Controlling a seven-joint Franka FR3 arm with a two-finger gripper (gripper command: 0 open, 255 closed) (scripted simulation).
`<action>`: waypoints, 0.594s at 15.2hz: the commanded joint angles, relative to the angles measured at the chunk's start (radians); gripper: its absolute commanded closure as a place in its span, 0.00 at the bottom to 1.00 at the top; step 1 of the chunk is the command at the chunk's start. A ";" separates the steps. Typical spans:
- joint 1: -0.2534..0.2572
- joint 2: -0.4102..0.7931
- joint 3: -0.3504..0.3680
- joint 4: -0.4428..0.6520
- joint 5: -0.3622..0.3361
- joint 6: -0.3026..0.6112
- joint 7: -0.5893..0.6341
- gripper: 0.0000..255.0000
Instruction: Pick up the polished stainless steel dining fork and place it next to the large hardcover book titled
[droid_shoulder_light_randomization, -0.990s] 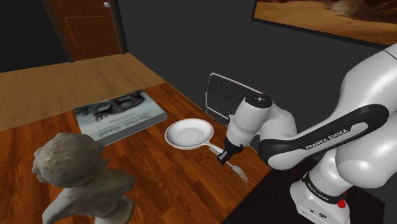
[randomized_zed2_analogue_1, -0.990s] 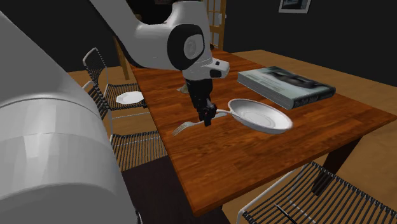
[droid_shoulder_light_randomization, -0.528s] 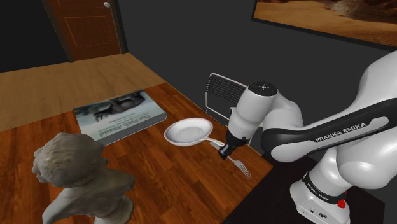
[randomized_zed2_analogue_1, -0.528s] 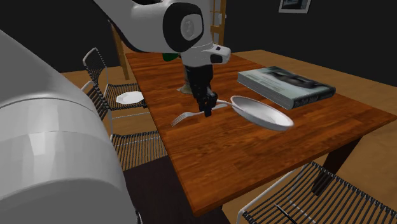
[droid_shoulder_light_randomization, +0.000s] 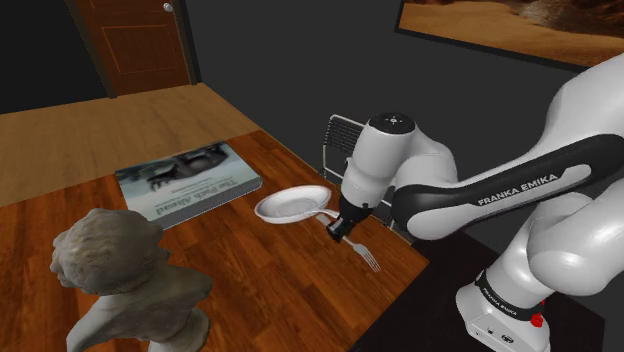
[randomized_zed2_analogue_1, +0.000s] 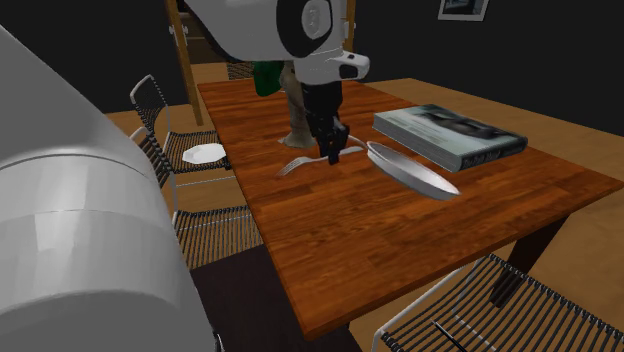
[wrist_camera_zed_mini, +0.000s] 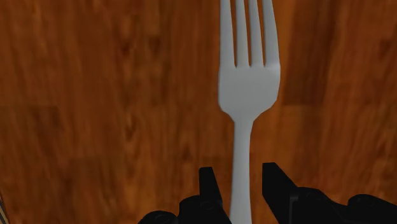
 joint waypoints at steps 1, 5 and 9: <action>-0.037 0.079 0.032 0.074 -0.052 0.003 0.044 1.00; -0.100 0.257 0.091 0.242 -0.200 -0.013 0.159 1.00; -0.104 0.441 0.108 0.426 -0.365 -0.063 0.279 1.00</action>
